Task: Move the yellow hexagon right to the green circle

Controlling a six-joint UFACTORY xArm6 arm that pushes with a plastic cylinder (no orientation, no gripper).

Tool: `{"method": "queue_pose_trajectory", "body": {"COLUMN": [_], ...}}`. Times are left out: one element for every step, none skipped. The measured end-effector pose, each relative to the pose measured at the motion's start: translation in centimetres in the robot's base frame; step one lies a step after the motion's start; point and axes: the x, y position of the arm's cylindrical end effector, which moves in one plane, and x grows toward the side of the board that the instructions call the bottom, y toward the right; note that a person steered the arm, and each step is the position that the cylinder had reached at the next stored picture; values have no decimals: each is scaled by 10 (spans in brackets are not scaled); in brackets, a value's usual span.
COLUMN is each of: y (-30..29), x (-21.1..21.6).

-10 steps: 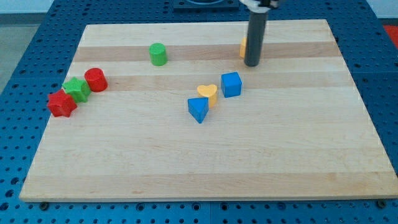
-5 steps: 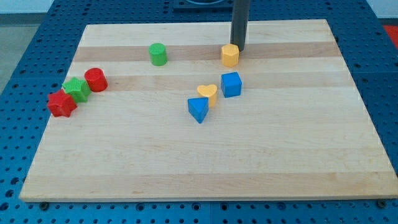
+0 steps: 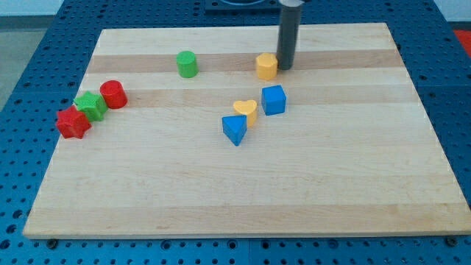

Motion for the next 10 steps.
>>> {"method": "queue_pose_trajectory", "body": {"y": [-1, -5, -32, -70, -79, -74, -85, -106, -113, -116], "x": [13, 26, 20, -1, 0, 2, 2, 2, 15, 49]}}
